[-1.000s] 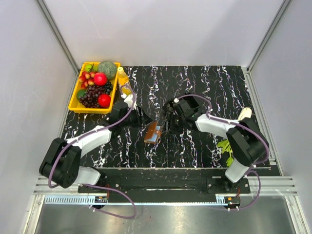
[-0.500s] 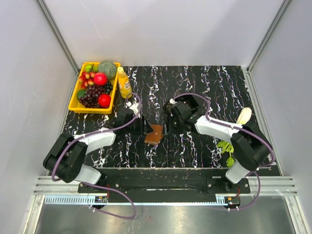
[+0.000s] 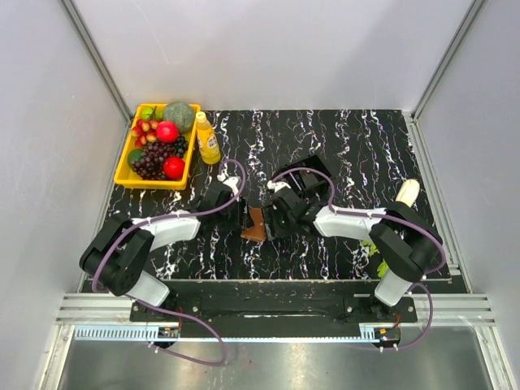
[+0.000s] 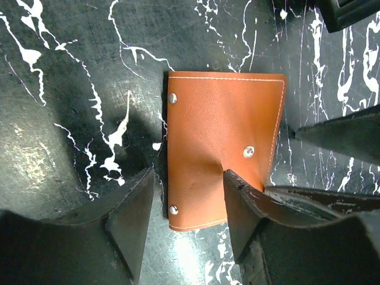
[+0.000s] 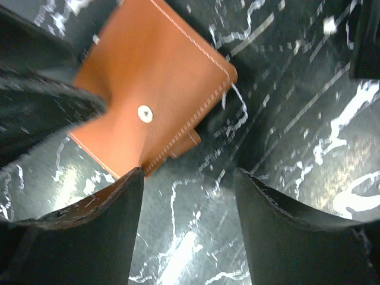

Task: Put the credit cards into the card holder
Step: Close the card holder at the center of the board.

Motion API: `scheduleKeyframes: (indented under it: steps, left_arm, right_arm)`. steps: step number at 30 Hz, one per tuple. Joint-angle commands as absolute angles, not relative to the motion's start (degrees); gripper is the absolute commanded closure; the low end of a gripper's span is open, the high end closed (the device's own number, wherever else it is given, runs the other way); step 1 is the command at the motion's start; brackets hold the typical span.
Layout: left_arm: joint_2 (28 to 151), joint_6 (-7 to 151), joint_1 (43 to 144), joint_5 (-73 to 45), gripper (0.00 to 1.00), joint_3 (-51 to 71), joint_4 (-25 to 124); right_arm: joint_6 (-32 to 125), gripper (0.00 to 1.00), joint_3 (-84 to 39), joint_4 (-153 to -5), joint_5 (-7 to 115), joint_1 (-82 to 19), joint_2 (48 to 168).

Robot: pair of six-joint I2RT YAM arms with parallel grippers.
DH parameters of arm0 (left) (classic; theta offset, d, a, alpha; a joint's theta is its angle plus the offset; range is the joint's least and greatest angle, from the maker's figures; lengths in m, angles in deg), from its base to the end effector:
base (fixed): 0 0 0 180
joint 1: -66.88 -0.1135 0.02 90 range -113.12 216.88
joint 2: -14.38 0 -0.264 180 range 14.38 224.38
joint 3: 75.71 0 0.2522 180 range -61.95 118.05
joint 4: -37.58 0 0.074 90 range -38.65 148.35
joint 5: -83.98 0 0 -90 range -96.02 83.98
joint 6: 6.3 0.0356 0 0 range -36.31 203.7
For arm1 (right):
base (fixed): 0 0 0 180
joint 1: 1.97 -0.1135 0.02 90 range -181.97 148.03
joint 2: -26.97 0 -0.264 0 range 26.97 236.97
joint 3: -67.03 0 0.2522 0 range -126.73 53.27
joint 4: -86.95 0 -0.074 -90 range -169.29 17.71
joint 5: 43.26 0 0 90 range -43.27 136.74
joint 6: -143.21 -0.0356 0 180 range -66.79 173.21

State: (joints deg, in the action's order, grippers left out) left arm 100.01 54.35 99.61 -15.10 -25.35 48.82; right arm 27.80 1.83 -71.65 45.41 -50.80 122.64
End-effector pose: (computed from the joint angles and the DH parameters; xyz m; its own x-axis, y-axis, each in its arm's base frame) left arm 0.2333 -0.1566 0.1519 -0.8384 -0.0365 -0.5438 0.2459 0.8651 -0.4371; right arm 0.2186 0.2487 0.1621 -0.7866 -0.2478 -0.5656 -0.4490 0.8583 0.2485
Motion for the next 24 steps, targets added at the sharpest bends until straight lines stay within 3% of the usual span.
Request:
scheduleKeyframes:
  steps: [1, 13, 16, 20, 24]
  left_arm:
    - [100.4, 55.9, 100.3, -13.1, 0.45, -23.7, 48.4]
    - [100.6, 58.2, 100.4, -9.5, 0.45, -21.8, 53.0]
    - [99.2, 58.9, 100.4, -12.2, 0.44, -21.7, 52.1]
    - [99.2, 60.2, 100.5, -14.7, 0.43, -20.9, 51.6]
    - [100.0, 60.2, 100.4, -17.3, 0.43, -21.1, 49.3]
  right_arm:
    - [35.9, 0.32, 2.4, -77.7, 40.6, -50.9, 124.1]
    - [59.2, 0.32, 22.2, -108.8, 43.7, -50.8, 117.4]
    - [66.0, 0.32, 30.0, -121.0, 49.7, -50.9, 115.9]
    - [67.5, 0.33, 29.7, -123.2, 51.7, -50.9, 117.0]
    - [66.9, 0.34, 29.7, -134.6, 55.3, -50.8, 123.8]
